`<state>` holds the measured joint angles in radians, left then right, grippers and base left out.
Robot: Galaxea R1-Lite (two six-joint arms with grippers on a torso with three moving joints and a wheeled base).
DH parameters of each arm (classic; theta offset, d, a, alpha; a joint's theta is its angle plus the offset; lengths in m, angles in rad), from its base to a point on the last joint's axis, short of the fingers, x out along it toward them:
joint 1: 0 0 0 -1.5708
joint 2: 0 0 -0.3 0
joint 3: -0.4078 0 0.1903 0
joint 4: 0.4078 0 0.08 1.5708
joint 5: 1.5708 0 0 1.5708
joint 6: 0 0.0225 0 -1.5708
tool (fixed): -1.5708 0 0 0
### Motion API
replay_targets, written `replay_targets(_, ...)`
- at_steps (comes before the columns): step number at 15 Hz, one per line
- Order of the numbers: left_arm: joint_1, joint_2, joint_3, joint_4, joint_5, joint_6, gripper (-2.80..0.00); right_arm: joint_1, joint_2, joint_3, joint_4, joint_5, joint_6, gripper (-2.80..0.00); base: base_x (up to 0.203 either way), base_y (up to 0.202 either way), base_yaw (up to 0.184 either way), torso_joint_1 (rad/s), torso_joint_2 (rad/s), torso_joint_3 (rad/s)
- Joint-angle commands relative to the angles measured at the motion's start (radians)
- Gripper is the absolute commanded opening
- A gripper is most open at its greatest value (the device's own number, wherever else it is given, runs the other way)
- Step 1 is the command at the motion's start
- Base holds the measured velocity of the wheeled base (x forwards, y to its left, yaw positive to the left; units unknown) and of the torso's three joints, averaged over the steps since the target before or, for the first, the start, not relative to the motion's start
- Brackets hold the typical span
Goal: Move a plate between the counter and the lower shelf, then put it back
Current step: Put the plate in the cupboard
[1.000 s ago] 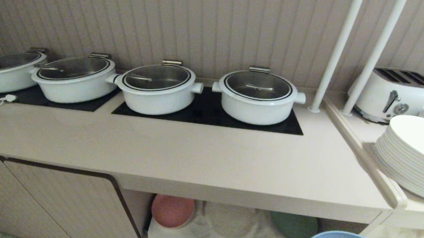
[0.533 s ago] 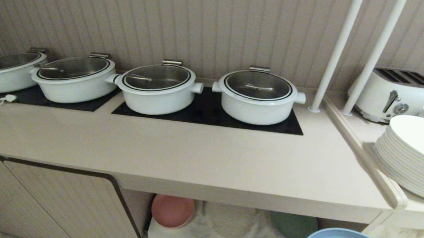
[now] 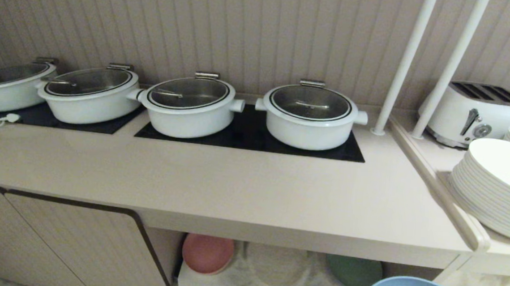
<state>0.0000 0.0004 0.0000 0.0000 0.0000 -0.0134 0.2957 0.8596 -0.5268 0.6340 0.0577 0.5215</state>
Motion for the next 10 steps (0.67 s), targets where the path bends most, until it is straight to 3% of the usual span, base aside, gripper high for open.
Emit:
replay_targets(1, 0.0, 0.0, 0.0, 0.0, 0.0, 0.0, -2.8, 0.0, -0.001, 0.002, 0.004, 0.001, 0.003, -2.8, 0.0, 0.0, 0.0, 0.0, 0.0, 0.0)
replay_targets(10, 0.0, 0.0, 0.0, -0.001, 0.0, 0.0, -2.8, 0.0, -0.008, 0.022, 0.007, 0.001, 0.005, -2.8, 0.0, 0.0, 0.0, 0.0, 0.0, 0.0)
